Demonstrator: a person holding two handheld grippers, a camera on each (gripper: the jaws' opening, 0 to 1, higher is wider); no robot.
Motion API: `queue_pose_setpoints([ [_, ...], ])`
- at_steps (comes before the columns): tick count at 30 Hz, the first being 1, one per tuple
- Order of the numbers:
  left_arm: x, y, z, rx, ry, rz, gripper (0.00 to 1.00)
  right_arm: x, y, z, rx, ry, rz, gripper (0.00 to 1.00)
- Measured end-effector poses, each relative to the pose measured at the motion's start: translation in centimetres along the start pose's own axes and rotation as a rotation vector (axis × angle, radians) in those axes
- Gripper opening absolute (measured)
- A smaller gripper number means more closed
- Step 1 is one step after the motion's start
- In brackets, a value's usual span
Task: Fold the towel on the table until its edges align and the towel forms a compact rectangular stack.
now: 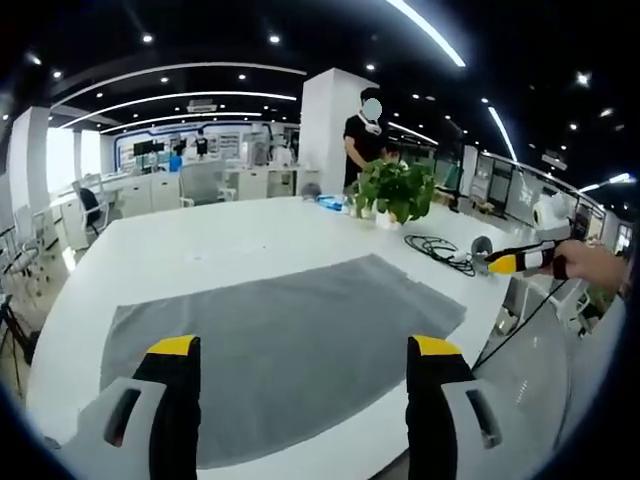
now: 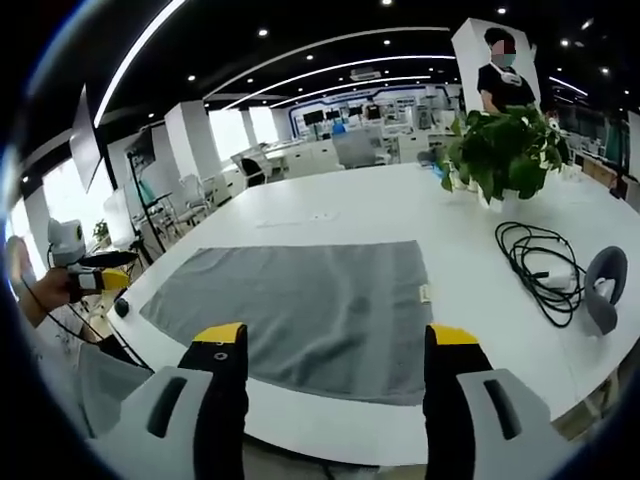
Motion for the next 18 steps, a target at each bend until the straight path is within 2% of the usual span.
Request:
queue_pose_setpoints([
  [4,1.1,0.6,-1.1,-0.027,0.013,-0.018,0.87,0.6,0.2,-0.7,0.006,-0.008,-0.011,0.69],
  [6,1.8,1.1,-1.8,-0.062,0.003,-0.038,0.87,0.8,0.3,-0.8,0.013,-0.028,-0.001,0.70],
  [8,2.8,1.5,-2.9,-0.087,0.011,-0.044,0.87,1.3,0.4,-1.1,0.008,-0.054,-0.006,0.69],
  [13,3.9,2.1,-4.4,-0.121,0.050,-0.048,0.87,2.9,0.6,-1.7,0.008,-0.096,-0.027,0.69],
  [18,5.6,2.7,-6.5,-0.167,0.075,-0.090,0.87,4.1,1.0,-2.3,0.020,-0.118,-0.041,0.67],
])
Point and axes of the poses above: the point that each gripper's makers call its tool centre point, and the gripper's own axes: y roughly forward along the fingers, z roughly to its left, x roughly out of its top, the point moved 4 cm from there along -y, roughly backward along the fingers, and after that the axes turned 4 degrees about -y, right-handed, at the moved point
